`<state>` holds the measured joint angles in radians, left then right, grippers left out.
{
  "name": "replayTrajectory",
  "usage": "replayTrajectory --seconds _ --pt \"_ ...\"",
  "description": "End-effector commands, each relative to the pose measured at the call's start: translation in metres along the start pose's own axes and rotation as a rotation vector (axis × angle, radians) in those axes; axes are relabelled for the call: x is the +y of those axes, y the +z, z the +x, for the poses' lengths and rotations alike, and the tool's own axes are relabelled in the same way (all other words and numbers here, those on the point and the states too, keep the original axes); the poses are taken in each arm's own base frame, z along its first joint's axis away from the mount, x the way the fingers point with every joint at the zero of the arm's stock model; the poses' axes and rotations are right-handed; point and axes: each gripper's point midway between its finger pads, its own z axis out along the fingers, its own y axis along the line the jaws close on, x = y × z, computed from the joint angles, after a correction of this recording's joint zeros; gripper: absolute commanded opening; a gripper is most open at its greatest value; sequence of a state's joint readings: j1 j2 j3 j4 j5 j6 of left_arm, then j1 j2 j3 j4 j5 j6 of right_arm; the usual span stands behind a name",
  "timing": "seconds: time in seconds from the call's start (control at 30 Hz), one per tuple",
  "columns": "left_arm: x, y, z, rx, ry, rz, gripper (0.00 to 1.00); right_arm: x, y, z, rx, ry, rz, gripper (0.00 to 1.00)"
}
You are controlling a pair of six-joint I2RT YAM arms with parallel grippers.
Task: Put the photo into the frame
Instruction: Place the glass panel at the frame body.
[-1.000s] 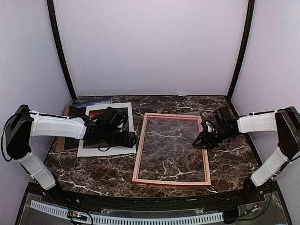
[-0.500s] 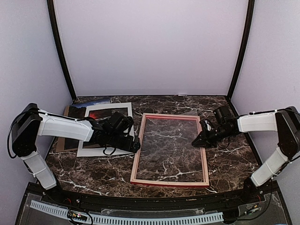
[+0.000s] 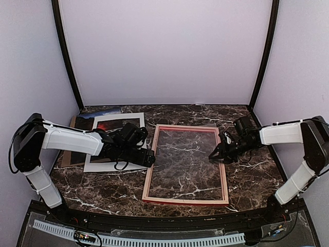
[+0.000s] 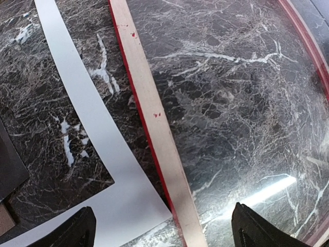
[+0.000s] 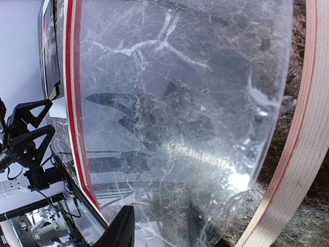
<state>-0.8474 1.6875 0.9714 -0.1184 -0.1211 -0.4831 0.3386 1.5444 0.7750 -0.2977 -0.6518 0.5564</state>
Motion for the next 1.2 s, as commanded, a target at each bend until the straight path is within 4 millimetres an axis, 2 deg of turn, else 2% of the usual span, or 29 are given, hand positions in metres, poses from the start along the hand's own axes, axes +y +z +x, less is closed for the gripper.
replayTrajectory --seconds 0.0,0.27,0.43,0.67,0.77,1.17 --pt "-0.021 -0.01 -0.026 -0.083 0.028 0.067 0.95 0.003 -0.003 -0.012 -0.026 -0.019 0.019 0.39" --pt "-0.066 -0.016 -0.037 -0.131 0.067 0.231 0.95 -0.007 -0.012 -0.017 -0.049 -0.025 0.118 0.46" --pt "-0.073 -0.014 -0.039 -0.129 0.072 0.239 0.95 -0.015 -0.022 -0.02 -0.074 -0.038 0.208 0.48" --pt "-0.065 -0.014 -0.041 -0.129 0.071 0.192 0.95 -0.031 -0.046 -0.032 -0.151 -0.065 0.38 0.53" --pt "-0.056 -0.016 -0.039 -0.114 0.084 0.135 0.95 -0.037 -0.05 -0.036 -0.175 -0.07 0.425 0.52" --pt "-0.022 -0.037 -0.05 -0.123 0.104 -0.009 0.95 -0.057 -0.026 -0.036 -0.127 -0.082 0.442 0.44"
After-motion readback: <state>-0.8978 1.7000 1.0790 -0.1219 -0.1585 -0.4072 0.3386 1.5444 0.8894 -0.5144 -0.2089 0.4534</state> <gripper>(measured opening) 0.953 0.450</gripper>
